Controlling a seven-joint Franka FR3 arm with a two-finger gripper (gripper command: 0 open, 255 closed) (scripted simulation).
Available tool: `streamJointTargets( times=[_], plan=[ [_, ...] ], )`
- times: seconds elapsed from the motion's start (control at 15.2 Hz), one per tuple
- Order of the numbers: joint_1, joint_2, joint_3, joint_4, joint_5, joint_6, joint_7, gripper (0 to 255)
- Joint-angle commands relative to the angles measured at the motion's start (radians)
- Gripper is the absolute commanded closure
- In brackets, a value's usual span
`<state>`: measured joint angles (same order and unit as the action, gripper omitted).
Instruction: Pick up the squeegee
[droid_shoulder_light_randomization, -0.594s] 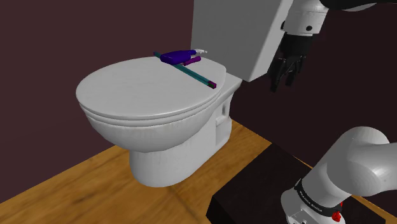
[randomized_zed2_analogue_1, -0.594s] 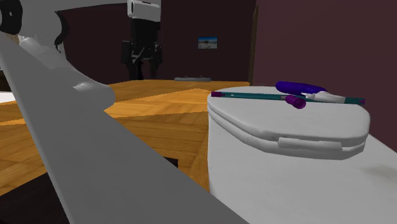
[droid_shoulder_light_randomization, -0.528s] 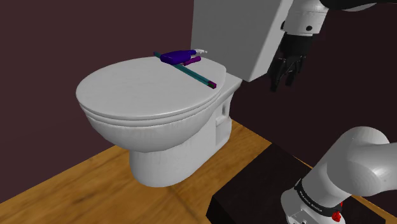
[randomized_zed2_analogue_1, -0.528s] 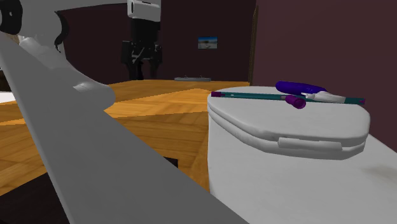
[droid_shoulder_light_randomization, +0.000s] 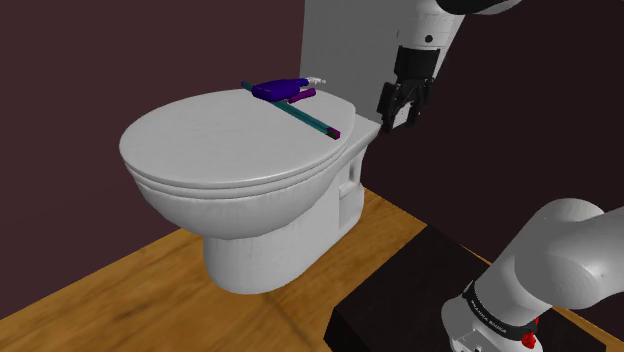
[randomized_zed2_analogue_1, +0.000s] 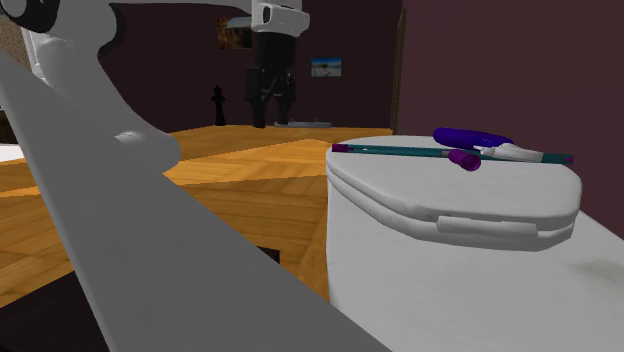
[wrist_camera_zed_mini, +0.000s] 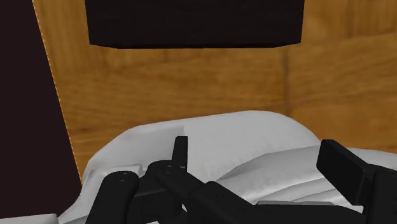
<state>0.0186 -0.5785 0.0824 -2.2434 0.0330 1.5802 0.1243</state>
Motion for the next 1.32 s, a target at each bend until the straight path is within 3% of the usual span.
streamJointTargets(
  times=[0.0, 0.53, 0.99, 1.25],
  plan=[
    [0.004, 0.074, 0.016, 0.051, -0.004, 0.034, 0.007, 0],
    [0.017, 0.362, 0.077, 0.3, -0.046, 0.107, 0.048, 0],
    [0.045, 0.626, 0.122, 0.59, -0.119, 0.103, 0.091, 0],
    [0.045, 0.626, 0.122, 0.55, -0.12, 0.144, 0.094, 0]
  ],
)
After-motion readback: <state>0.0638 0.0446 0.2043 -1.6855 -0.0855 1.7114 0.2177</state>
